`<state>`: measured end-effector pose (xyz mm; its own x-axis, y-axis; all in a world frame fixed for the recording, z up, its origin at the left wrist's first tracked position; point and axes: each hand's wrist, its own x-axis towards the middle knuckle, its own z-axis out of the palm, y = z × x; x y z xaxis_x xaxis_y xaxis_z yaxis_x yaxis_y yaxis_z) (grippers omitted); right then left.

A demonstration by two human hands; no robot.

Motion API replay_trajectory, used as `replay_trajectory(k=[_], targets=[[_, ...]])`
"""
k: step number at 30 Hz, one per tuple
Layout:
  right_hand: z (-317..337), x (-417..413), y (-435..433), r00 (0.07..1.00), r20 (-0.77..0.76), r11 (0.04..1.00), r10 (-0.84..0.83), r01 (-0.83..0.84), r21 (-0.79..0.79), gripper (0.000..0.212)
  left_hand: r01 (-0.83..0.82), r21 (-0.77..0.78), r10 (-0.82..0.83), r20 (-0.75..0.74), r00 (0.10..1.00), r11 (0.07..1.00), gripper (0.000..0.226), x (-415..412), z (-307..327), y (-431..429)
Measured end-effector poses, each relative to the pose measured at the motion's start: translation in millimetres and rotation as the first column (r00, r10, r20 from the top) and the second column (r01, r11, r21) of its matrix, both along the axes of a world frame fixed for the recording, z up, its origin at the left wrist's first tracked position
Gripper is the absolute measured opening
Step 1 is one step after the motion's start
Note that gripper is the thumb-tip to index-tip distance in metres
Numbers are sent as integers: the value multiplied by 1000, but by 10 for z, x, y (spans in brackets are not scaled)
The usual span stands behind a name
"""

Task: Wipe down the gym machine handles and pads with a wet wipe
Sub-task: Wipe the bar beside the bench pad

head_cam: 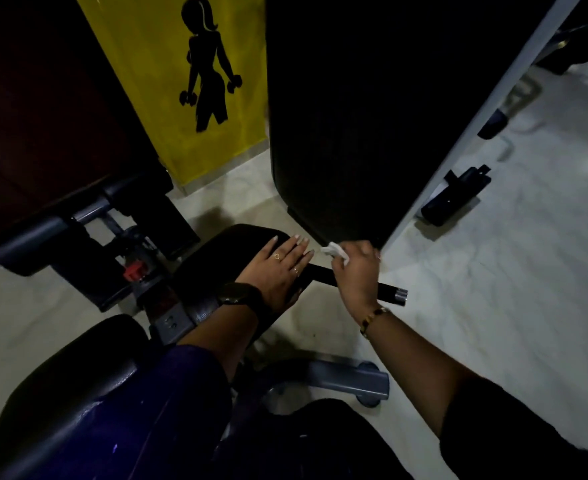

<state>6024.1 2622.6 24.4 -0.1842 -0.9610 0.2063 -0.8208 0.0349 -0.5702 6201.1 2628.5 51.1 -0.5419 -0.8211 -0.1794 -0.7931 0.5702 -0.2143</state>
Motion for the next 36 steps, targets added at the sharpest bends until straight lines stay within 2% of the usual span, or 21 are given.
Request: replay_trajectory(k=[2,5,8,11,18,24,27,31,33,36], targets=[[-139,82,-31,968,-165,982,187,-178,70,29,2,19,-2,-13,1000,1000,70,11,-12,-18],[-379,135,22,838,-382,919,390,-334,208,46,2,10,-2,-23,1000,1000,71,7,-53,-31],[-492,34,194,681,-550,874,484,-411,259,56,10,-8,-10,-34,999,1000,72,12,-71,-38],[-494,-186,350,568,-673,870,475,-421,259,57,19,-15,-20,-32,999,1000,73,18,-80,-31],[-431,-49,198,618,-676,909,400,-359,210,54,20,-31,-22,-44,999,999,72,25,-92,-32],[-439,74,3,711,-533,885,460,-416,209,44,11,-2,-11,-3,1000,1000,72,8,-87,-40],[-458,-40,60,685,-535,860,494,-476,184,50,5,-7,-5,-1,1000,1000,73,10,-78,-42],[-456,-315,238,613,-619,834,492,-536,131,59,6,-13,-6,10,1000,1000,72,1,-65,-17],[-429,-399,329,625,-652,869,429,-482,111,61,0,-7,0,8,1000,1000,72,-6,-50,-21],[-381,-246,284,757,-575,950,311,-275,151,57,0,9,1,-6,1000,1000,71,-5,-30,-30]])
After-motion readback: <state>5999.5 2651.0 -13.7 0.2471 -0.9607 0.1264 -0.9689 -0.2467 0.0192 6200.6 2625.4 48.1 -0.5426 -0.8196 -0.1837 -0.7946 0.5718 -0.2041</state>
